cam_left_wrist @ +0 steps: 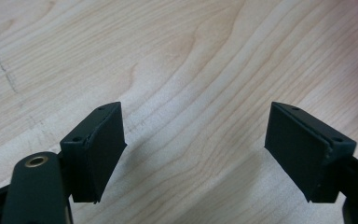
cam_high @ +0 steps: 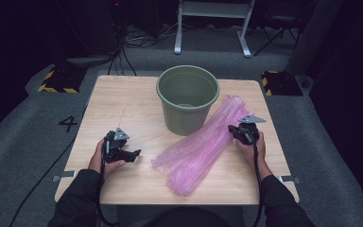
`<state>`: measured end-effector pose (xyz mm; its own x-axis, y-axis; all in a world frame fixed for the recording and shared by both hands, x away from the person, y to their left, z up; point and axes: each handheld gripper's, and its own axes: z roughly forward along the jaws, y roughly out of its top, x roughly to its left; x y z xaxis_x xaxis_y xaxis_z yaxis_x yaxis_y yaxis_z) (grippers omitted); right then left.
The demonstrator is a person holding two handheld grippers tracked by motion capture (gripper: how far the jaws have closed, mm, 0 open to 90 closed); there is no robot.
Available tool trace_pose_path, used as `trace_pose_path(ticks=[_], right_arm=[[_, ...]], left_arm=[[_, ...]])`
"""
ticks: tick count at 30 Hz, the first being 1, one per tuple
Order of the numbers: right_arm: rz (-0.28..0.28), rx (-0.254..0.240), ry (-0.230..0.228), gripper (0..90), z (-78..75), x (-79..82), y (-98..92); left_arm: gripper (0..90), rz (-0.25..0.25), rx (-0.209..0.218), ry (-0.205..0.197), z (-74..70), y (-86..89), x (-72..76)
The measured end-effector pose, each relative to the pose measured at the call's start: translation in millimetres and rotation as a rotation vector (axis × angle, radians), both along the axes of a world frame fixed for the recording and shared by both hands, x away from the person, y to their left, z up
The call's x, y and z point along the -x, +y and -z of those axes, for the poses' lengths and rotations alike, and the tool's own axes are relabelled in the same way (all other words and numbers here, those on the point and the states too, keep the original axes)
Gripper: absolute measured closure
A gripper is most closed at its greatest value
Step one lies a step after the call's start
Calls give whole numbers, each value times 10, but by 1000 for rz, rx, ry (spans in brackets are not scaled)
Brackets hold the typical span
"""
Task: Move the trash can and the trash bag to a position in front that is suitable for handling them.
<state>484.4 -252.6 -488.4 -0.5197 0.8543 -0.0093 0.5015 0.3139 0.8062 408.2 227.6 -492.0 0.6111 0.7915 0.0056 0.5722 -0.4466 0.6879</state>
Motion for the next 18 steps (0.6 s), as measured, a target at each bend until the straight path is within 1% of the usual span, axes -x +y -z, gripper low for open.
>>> trace_pose_path(ticks=[3, 4, 5, 6, 8, 9, 10, 12, 15, 18], right_arm=[[0, 2, 5, 897, 14, -2, -20], [3, -6, 2, 900, 11, -7, -40], [4, -8, 1, 900, 4, -6, -46], [4, -8, 1, 900, 4, -6, -46], [6, -14, -19, 900, -27, -3, -63], [6, -17, -22, 900, -34, -1, -65], [7, -20, -27, 900, -45, 2, -69], [7, -24, -30, 900, -54, 5, -71], [1, -41, -50, 900, -97, 8, -94], [2, -51, -64, 900, -123, 23, -102]], left_arm=[[194, 4, 2, 4, 14, -15, 0], [193, 9, -10, 11, 35, -32, -8], [191, 9, -10, 11, 35, -32, -8], [185, 14, -10, 21, 54, -44, -12], [173, 12, 0, 17, 66, -49, -15], [173, 8, 3, 18, 66, -49, -17], [173, 6, 6, 0, 79, -51, -22], [159, 10, 9, -2, 87, -51, -23], [137, 27, 26, -18, 116, -20, -31], [133, 26, 25, -16, 116, -18, -32]])
